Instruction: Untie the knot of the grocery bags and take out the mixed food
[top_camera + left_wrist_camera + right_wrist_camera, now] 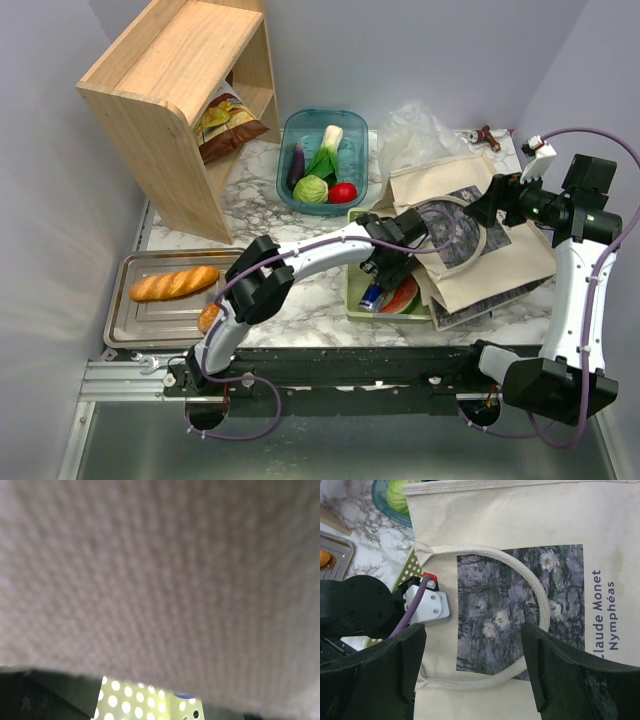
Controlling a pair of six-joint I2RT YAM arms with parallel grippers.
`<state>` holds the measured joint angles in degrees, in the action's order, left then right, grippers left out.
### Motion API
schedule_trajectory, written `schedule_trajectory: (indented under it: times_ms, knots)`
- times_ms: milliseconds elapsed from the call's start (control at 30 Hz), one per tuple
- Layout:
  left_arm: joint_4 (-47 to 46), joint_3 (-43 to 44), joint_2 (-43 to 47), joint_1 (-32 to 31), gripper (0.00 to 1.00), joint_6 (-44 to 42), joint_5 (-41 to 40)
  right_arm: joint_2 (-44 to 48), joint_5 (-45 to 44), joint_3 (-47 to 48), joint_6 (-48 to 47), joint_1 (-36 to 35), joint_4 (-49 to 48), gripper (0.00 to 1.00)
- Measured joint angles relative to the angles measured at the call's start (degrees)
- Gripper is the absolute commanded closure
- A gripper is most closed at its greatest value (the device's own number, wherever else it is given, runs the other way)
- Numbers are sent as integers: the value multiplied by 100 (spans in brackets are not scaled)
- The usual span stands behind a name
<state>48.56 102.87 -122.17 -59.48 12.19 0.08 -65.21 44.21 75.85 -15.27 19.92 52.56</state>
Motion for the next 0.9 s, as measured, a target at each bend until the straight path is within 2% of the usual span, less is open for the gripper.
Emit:
schedule_trajectory:
  times_ms: [200,267,367,433,467,533,633,900]
  knots:
    - [-52,199,-330,-9,36,236,-24,76,-9,22,-39,0,72,17]
    - [-46,243,-393,-9,39,280,-50,74,-15,46,-68,0,90,17]
    - [-46,245,-407,24,58,348,-61,72,-26,98,-103,0,120,17]
    - [-105,197,-376,94,67,380,-50,72,-28,111,-122,0,125,17]
    - [-160,138,-348,118,68,365,-52,72,-28,114,-125,0,125,17]
    - [-319,-85,-192,214,64,345,-52,72,-28,114,-122,0,125,17]
    - [-385,-240,-94,326,45,284,-46,70,-24,111,-109,0,120,17]
    - [-197,-48,-247,350,38,260,-96,-39,-26,127,-26,0,118,16]
